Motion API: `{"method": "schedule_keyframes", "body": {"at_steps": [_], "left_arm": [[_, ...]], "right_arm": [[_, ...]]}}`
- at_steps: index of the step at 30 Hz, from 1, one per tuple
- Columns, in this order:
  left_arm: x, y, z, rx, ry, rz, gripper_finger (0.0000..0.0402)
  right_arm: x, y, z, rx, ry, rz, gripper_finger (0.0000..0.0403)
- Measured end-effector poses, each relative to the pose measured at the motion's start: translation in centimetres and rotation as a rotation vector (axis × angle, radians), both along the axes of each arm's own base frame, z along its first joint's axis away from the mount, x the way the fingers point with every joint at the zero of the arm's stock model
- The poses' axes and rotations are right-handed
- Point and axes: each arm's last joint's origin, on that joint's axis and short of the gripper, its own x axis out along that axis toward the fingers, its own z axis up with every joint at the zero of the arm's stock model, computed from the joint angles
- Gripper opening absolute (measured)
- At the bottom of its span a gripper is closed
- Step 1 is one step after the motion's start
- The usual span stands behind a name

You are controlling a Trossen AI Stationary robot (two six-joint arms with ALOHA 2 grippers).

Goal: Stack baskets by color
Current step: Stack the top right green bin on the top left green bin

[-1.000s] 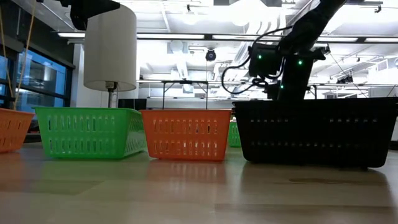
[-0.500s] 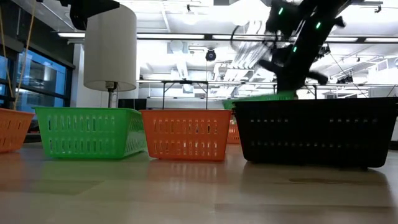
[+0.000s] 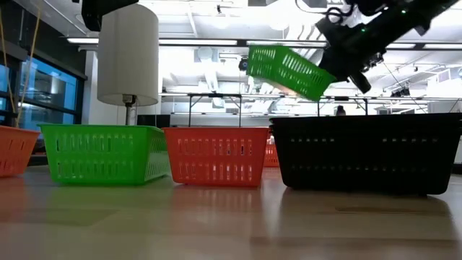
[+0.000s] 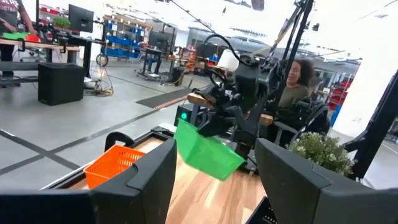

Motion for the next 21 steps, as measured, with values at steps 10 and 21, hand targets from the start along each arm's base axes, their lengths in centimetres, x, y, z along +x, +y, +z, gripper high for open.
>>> {"method": "schedule_keyframes", "body": {"at_steps": [10,21], "left_arm": [[1.2,0.4,-0.2,0.004,0.173,0.068,0.0174],[5.3,2.0,-0.7,-0.061,0.622,0.183,0.0009]], "right_arm": [[-1.8,0.6,2.5,-0.087,-0.181,0.029,0.0000],[-4.1,1.0,5.1,-0.183,-0.298,0.050,0.0000]]}}
